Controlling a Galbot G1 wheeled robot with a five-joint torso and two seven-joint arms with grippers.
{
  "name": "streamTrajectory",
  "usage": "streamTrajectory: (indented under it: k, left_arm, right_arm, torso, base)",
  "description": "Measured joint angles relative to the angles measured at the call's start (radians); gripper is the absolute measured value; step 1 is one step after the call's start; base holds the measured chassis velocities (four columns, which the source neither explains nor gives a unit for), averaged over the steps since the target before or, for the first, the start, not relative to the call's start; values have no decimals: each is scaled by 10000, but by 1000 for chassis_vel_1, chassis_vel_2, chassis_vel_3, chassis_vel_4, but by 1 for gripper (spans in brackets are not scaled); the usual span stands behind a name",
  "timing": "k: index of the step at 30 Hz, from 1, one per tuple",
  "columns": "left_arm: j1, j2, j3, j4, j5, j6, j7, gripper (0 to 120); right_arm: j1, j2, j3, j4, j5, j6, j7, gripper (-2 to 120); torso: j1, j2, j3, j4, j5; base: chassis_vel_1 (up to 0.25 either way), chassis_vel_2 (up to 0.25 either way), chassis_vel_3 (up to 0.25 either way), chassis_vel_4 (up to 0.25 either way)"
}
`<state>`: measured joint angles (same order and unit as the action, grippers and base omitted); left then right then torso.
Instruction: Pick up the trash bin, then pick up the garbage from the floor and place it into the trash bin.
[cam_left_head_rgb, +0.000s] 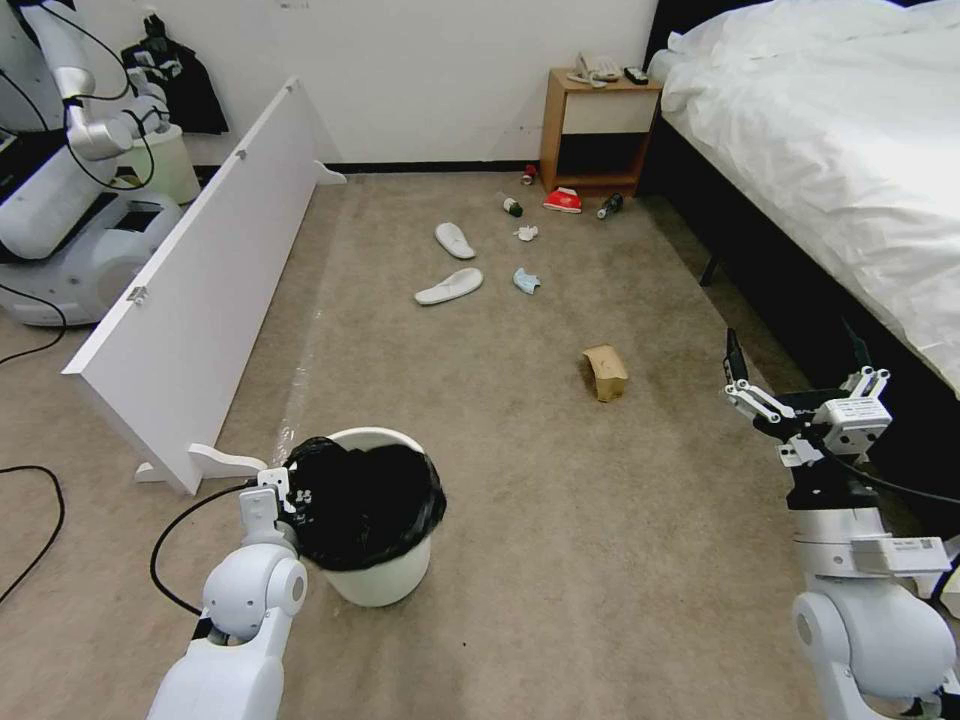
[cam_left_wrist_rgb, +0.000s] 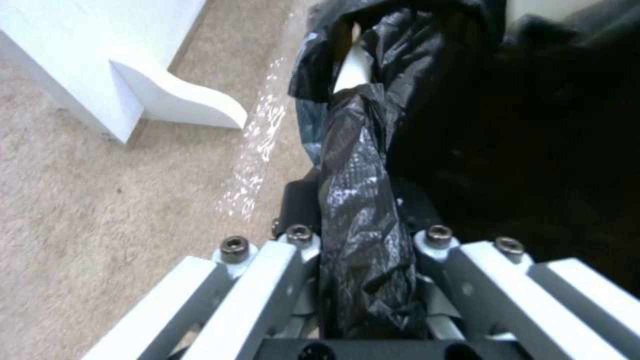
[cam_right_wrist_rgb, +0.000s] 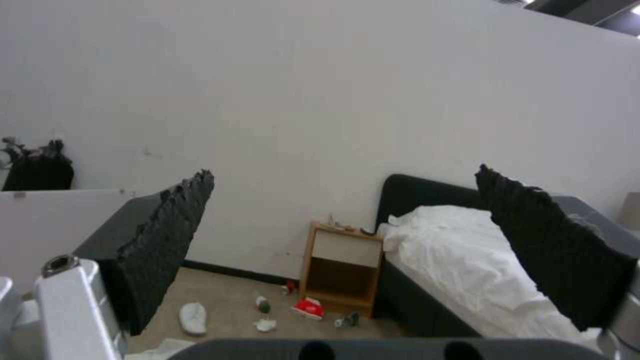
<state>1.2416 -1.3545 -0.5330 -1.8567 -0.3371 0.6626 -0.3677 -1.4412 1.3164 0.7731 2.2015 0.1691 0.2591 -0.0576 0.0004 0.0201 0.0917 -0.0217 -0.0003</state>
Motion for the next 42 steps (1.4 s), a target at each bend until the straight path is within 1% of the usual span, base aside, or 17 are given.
streamTrajectory:
  k: [14,16,19,21,23,24,25,28,30,31,33,34,36,37,39,40,42]
  left_arm:
    - [54,-27,13,-38,-116,-128,66,9]
    - [99,-28,76,-244,-543,-223,89,8]
    - [137,-28,129,-419,-815,-209,65,7]
    - [142,-29,137,-442,-842,-204,61,7]
    - [231,-27,227,-853,-1070,-58,28,5]
    - [231,-27,227,-853,-1070,-58,28,5]
    - [310,13,268,-1205,-1180,24,-55,5]
    - [355,41,280,-1404,-1209,57,-110,5]
    - [499,102,301,-1939,-1299,144,-201,5]
    - [499,102,301,-1939,-1299,144,-201,5]
    - [614,171,314,-2460,-1416,234,-253,5]
    - [614,171,314,-2460,-1416,234,-253,5]
    - [670,229,300,-2842,-1472,302,-323,5]
    - [670,229,300,-2842,-1472,302,-323,5]
    - [697,299,242,-3187,-1580,367,-376,5]
    - [697,299,242,-3187,-1580,367,-376,5]
    - [715,381,165,-3499,-1733,432,-382,5]
  right_arm:
    - [5,-7,6,19,22,-6,-12,100]
    - [3,-5,8,19,22,-6,-13,100]
    - [3,-10,13,18,21,-8,-13,100]
    - [3,-11,14,17,21,-8,-13,100]
    - [18,-21,18,1,17,-35,4,100]
    - [18,-21,18,1,17,-35,4,100]
    - [22,-35,24,-4,15,-110,48,100]
    - [13,-48,27,5,17,-188,126,100]
    - [-43,-89,40,125,93,-537,435,100]
    - [-43,-89,40,125,93,-537,435,100]
    - [-90,-128,42,234,196,-865,734,100]
    - [-90,-128,42,234,196,-865,734,100]
    - [-91,-176,50,241,217,-1046,939,100]
    - [-91,-176,50,241,217,-1046,939,100]
    - [-49,-243,79,154,273,-1116,1062,100]
    - [-49,-243,79,154,273,-1116,1062,100]
    - [71,-327,129,-33,356,-1192,1193,100]
  torso:
    - [0,0,1,4,4]
    - [0,-1,2,5,4]
    - [0,-1,1,2,4]
    - [0,-1,1,1,4]
    - [0,-1,2,0,-1]
    - [0,-1,2,0,-1]
    - [0,-3,3,0,0]
    - [0,-2,2,2,1]
    - [0,-3,2,4,1]
    - [0,-3,2,4,1]
    - [0,-3,2,0,2]
    - [0,-3,2,0,2]
    - [0,-3,2,3,3]
    - [0,-3,2,3,3]
    - [0,-3,2,3,3]
    - [0,-3,2,3,3]
    - [0,-3,2,2,3]
  base:
    - [0,0,0,0]
    - [0,0,0,0]
    - [0,0,0,0]
    - [0,0,0,0]
    - [0,0,0,0]
    - [0,0,0,0]
    - [0,0,0,0]
    - [0,0,0,0]
    - [0,0,0,0]
    - [0,0,0,0]
    - [0,0,0,0]
    - [0,0,0,0]
    - [0,0,0,0]
    - [0,0,0,0]
    - [0,0,0,0]
    - [0,0,0,0]
    - [0,0,0,0]
